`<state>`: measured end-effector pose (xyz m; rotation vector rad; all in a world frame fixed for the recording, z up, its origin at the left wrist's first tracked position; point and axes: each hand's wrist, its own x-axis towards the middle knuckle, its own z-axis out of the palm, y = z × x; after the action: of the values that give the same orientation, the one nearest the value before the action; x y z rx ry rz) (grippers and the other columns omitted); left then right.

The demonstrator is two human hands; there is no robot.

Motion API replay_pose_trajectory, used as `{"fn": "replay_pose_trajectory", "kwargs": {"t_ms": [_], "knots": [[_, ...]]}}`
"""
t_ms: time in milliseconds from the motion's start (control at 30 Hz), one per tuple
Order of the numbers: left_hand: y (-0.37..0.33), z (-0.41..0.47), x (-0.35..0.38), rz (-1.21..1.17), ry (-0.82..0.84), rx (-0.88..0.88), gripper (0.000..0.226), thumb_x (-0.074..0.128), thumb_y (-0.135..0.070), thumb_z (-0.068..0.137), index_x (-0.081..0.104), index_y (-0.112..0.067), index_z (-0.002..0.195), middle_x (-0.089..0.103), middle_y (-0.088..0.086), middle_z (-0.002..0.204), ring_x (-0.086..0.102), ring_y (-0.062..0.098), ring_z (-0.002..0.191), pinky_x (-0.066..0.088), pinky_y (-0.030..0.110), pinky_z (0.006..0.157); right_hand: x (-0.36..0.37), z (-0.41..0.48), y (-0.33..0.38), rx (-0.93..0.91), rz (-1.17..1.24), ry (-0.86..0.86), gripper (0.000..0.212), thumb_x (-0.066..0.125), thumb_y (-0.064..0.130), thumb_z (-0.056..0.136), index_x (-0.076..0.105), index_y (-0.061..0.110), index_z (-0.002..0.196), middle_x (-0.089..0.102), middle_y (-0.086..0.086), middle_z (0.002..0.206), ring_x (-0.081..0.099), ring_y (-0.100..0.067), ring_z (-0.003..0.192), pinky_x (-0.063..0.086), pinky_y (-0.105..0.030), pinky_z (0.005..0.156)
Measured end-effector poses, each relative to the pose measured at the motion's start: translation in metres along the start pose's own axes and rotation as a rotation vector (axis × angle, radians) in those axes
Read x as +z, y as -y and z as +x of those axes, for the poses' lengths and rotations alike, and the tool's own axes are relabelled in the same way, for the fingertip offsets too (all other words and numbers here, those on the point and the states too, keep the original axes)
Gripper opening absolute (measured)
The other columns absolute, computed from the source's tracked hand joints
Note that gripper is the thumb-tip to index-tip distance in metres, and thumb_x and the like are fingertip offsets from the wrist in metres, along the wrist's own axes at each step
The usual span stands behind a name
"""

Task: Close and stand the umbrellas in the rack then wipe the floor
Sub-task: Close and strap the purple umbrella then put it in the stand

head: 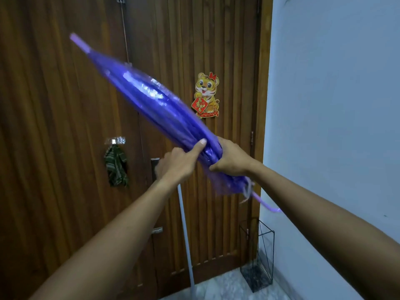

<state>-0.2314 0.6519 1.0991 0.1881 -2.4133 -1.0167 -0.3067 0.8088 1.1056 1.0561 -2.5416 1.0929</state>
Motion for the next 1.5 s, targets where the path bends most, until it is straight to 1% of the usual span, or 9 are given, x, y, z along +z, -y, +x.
{"fn": "replay_pose_trajectory", "kwargs": {"t_ms": [67,167,267,367,600,800,1100,1233,1500], "knots": [[0.004,-0.013,-0.004,0.358,-0.431,0.319,0.06,0.046,-0.079,0.084,0.062,-0.022,0.074,0.062,-0.007,0.07,0.059,0.016,0.065,0.035,0.026,0.06,-0.006,-0.001,-0.006,0.007,-0.129,-0.026,0.065,0.083,0.017,0.072,0.051,0.028,0.127,0.066,0.003,0.109,0.067,-0.017,0.096,0.059,-0.046,0.088],[0.02,-0.009,-0.005,0.711,-0.488,0.763,0.071,0.066,-0.07,0.067,0.057,-0.022,0.12,0.059,0.005,0.119,0.054,0.025,0.115,0.037,0.041,0.094,-0.008,-0.004,-0.006,-0.031,-0.361,-0.017,0.06,0.083,0.022,0.07,0.051,0.031,0.12,0.067,0.007,0.105,0.066,-0.014,0.09,0.06,-0.044,0.083],[0.031,0.002,-0.007,1.002,-0.186,0.664,0.104,0.073,-0.063,0.062,0.029,-0.024,0.149,0.051,0.009,0.139,0.04,0.032,0.137,0.03,0.048,0.107,-0.001,-0.004,0.002,-0.137,-0.546,0.039,0.063,0.082,0.024,0.073,0.049,0.028,0.126,0.067,0.005,0.11,0.065,-0.015,0.094,0.058,-0.037,0.08],[0.042,-0.003,0.001,0.891,-0.136,0.577,0.065,0.066,-0.046,0.081,0.039,-0.022,0.134,0.069,0.004,0.108,0.067,0.029,0.095,0.036,0.035,0.066,0.005,-0.003,0.006,-0.245,-0.644,0.016,0.056,0.08,0.029,0.077,0.048,0.028,0.123,0.068,0.006,0.109,0.064,-0.015,0.095,0.055,-0.038,0.083],[0.055,-0.013,0.021,0.766,-0.264,0.359,0.038,0.066,-0.032,0.085,0.044,-0.019,0.113,0.066,0.001,0.085,0.053,0.022,0.061,0.031,0.031,0.056,0.004,-0.009,0.007,-0.297,-0.637,-0.169,0.08,0.072,0.069,0.07,0.048,0.038,0.14,0.042,0.007,0.144,0.031,-0.018,0.132,0.032,-0.044,0.104],[0.047,-0.009,0.024,0.764,-0.315,0.197,0.038,0.066,-0.028,0.083,0.044,-0.017,0.112,0.07,0.003,0.09,0.071,0.028,0.077,0.033,0.033,0.056,0.016,-0.009,0.008,-0.247,-0.629,-0.312,0.038,0.059,0.046,0.094,0.066,0.024,0.124,0.058,0.001,0.124,0.052,-0.018,0.115,0.044,-0.04,0.092],[0.04,-0.006,0.024,0.78,-0.354,0.217,0.039,0.065,-0.026,0.082,0.042,-0.017,0.112,0.068,0.004,0.088,0.07,0.029,0.076,0.034,0.032,0.055,0.021,-0.002,0.017,-0.206,-0.667,-0.426,0.04,0.064,0.042,0.094,0.061,0.025,0.13,0.061,-0.003,0.121,0.053,-0.022,0.114,0.047,-0.041,0.09],[0.044,-0.005,0.022,0.775,-0.348,0.249,0.046,0.069,-0.032,0.082,0.041,-0.018,0.116,0.069,0.006,0.094,0.071,0.029,0.078,0.038,0.032,0.056,0.02,0.001,0.02,-0.189,-0.682,-0.462,0.033,0.072,0.04,0.089,0.069,0.019,0.114,0.057,-0.006,0.124,0.049,-0.021,0.112,0.046,-0.035,0.085],[0.052,-0.004,0.022,0.849,-0.342,0.227,0.054,0.067,-0.026,0.081,0.039,-0.017,0.127,0.069,0.005,0.09,0.07,0.027,0.075,0.037,0.032,0.055,0.023,-0.001,0.035,-0.264,-0.59,-0.42,0.01,0.077,0.019,0.084,0.072,0.015,0.091,0.071,-0.001,0.091,0.065,-0.018,0.089,0.055,-0.037,0.081]]}}
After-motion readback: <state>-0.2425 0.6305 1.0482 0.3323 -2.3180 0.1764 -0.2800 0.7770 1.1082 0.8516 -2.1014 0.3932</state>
